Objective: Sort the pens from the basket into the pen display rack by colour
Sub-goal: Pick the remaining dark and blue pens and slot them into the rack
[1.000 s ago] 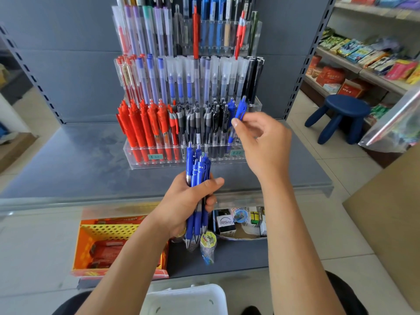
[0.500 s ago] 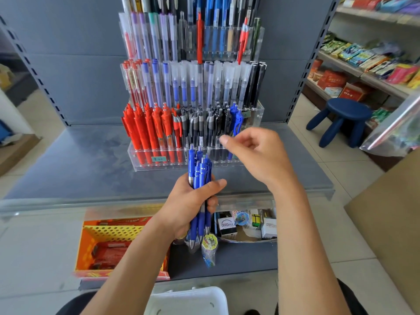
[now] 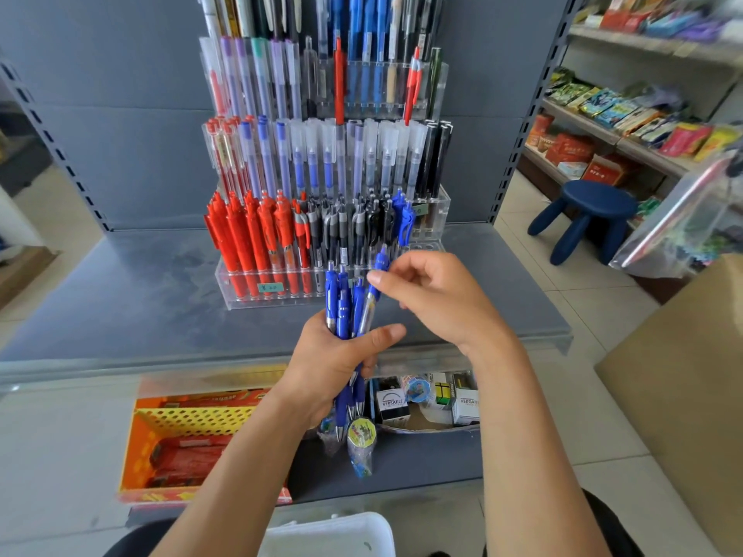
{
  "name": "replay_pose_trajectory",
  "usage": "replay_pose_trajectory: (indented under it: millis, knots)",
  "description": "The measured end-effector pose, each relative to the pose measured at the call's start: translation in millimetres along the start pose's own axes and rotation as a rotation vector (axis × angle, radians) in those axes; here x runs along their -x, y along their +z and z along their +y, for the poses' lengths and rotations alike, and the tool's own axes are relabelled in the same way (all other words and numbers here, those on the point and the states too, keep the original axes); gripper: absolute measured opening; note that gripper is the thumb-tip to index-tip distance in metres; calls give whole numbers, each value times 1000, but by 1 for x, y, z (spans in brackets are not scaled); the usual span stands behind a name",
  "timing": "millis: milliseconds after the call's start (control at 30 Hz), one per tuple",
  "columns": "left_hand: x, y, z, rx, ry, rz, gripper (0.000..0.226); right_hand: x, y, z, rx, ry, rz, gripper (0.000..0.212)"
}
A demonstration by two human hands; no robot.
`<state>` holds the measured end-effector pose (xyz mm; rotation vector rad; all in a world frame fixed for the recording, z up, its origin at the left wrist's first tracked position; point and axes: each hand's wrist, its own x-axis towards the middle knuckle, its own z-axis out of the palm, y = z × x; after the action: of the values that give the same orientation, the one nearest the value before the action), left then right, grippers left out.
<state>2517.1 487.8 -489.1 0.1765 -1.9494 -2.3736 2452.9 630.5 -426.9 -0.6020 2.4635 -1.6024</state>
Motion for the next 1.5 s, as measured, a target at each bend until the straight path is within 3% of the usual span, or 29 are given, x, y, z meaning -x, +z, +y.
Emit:
replay_pose_trajectory:
  millis: [133, 233, 400, 567, 667, 1167, 1500]
  knots:
    - [0, 0, -2, -17, 28, 6, 22, 1, -4, 3, -12, 30, -163, 24]
    - [0, 2, -1, -12, 21, -4, 13, 1, -2, 3, -54, 9, -148, 26]
    - [-2, -1, -6, -25, -26, 24, 34, -7, -12, 1, -269, -117, 199, 21]
    - [-5, -2, -6, 42, -61, 34, 30, -22, -23, 10, -217, -307, 545, 27]
    - [-6, -2, -7, 39, -57, 23, 29, -31, -23, 14, -192, -369, 654, 27]
    - [-5, -3, -6, 42, -49, 8, 31, -52, -4, 23, -51, -377, 671, 29]
    - [-5, -3, -5, 35, -52, 2, 30, -57, 7, 30, 168, -140, 623, 22]
